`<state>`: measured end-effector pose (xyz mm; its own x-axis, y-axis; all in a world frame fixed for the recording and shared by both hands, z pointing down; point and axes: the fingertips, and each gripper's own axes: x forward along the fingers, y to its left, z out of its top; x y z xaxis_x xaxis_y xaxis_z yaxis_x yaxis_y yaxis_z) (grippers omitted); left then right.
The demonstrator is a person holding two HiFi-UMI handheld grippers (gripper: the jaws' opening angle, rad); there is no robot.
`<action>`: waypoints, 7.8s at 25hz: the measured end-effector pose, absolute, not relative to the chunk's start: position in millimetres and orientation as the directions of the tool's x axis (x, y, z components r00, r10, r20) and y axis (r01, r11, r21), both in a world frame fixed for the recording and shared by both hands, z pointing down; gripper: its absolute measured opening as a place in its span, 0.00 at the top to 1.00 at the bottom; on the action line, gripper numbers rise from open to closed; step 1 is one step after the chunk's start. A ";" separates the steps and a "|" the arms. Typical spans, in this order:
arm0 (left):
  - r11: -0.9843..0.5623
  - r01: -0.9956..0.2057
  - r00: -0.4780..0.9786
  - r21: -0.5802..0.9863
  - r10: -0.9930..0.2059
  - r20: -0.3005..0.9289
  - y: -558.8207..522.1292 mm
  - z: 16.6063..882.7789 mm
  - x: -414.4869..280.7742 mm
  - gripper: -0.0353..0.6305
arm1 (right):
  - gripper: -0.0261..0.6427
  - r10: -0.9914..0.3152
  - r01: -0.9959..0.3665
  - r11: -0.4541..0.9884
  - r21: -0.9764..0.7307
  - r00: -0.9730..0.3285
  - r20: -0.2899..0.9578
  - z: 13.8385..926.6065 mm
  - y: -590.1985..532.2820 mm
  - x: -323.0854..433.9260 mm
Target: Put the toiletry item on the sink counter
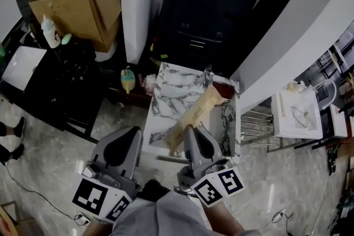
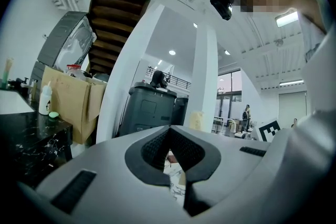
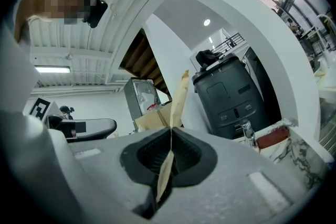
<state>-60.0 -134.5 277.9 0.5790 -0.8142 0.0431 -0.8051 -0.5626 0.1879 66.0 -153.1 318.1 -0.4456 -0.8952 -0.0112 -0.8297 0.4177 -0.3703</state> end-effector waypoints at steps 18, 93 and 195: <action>-0.559 -0.810 0.579 0.179 -0.811 0.086 -157.8 277.2 -39.5 0.94 | 0.96 -0.896 -0.795 0.383 -0.471 -0.444 0.020 333.8 -186.2 86.0; -0.698 -0.659 0.752 0.280 -0.612 0.245 -380.9 373.0 -80.2 0.94 | 0.96 -0.855 -0.656 -0.034 -0.754 -0.372 0.362 593.8 -500.7 52.7; -0.667 -0.730 0.679 0.150 -0.732 0.047 -215.7 267.6 -10.1 0.94 | 0.96 -0.955 -0.918 0.290 -0.269 -0.295 -0.021 284.0 -219.8 126.6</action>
<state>-10.1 -215.7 267.6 0.6794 -0.7322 0.0473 -0.7295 -0.6672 0.1504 126.6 -219.8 284.0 -0.2955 -0.9551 -0.0215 -0.9184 0.2902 -0.2690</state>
